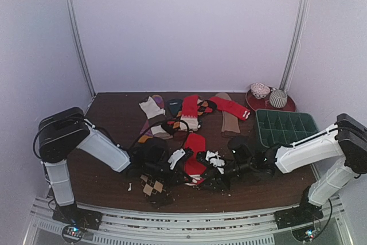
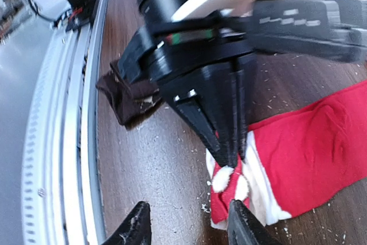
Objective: Roll the socks
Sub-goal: Roll a pair of socks at the center of the board.
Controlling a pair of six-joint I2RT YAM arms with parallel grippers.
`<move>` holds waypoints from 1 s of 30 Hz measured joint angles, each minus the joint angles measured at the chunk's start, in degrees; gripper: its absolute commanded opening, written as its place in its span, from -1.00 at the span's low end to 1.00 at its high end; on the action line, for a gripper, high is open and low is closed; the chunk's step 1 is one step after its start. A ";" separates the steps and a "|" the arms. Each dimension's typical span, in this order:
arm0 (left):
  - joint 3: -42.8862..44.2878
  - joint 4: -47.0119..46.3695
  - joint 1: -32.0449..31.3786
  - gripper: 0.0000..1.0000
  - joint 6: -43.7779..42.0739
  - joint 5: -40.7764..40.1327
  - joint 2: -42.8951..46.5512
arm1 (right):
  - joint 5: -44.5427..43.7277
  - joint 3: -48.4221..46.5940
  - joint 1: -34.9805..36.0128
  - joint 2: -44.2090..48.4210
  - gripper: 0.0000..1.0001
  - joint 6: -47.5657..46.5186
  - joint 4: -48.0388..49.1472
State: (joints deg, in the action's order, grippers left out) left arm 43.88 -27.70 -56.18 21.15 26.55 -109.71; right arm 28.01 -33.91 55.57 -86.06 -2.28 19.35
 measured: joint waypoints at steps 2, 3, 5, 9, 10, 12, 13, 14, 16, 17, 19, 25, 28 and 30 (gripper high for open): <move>0.20 0.44 0.09 -1.00 0.94 0.20 0.00 | -2.93 0.52 1.70 -1.03 -0.05 -2.34 1.31; 0.24 0.55 0.11 -1.00 1.25 0.28 0.00 | -3.91 0.66 2.08 -1.46 -0.04 -2.97 1.79; 0.33 0.81 0.22 -1.00 1.77 0.50 0.00 | -6.01 0.70 2.45 -2.51 -0.05 -4.61 2.86; 0.39 0.94 0.22 -1.00 2.19 0.68 0.00 | -9.81 0.55 2.93 -4.79 -0.05 -6.73 4.48; 0.39 0.96 0.24 -1.00 2.23 0.72 0.00 | -10.91 0.52 2.99 -5.49 -0.05 -7.15 4.81; 0.39 0.96 0.26 -1.00 2.23 0.79 0.00 | -12.41 0.52 3.21 -6.64 -0.07 -7.98 5.16; 0.39 0.98 0.28 -1.00 2.23 0.87 0.00 | -12.76 0.46 3.30 -7.26 -0.10 -8.28 5.35; 0.39 0.98 0.28 -1.00 2.23 0.92 0.00 | -13.14 0.31 3.34 -7.91 -0.16 -8.50 5.42; 0.39 1.05 0.35 -1.00 2.21 1.03 0.00 | -13.64 -0.33 3.45 -9.25 -0.39 -8.87 5.44; 0.39 1.07 0.37 -1.00 2.21 1.11 0.00 | -13.77 -0.59 3.45 -9.75 -0.51 -8.90 5.70; 0.39 1.14 0.39 -1.00 2.16 1.20 0.00 | -14.03 -0.90 3.45 -10.23 -0.74 -8.87 6.01; 0.31 2.60 0.52 -0.44 0.68 0.90 0.96 | -12.24 -3.02 2.19 -11.50 -0.92 -3.63 4.33; -1.09 4.46 0.44 -0.21 -1.62 -0.13 3.80 | -7.19 -3.37 -0.52 -11.74 -0.92 1.20 3.26; -2.91 6.27 0.52 -0.12 -3.34 -1.90 7.30 | -3.26 -3.87 -2.51 -12.09 -0.91 4.55 1.97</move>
State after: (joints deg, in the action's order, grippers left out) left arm 40.97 -21.43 -55.66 17.80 24.64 -102.41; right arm 24.75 -37.78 53.06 -98.15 2.26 21.32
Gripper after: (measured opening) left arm 0.381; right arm 0.055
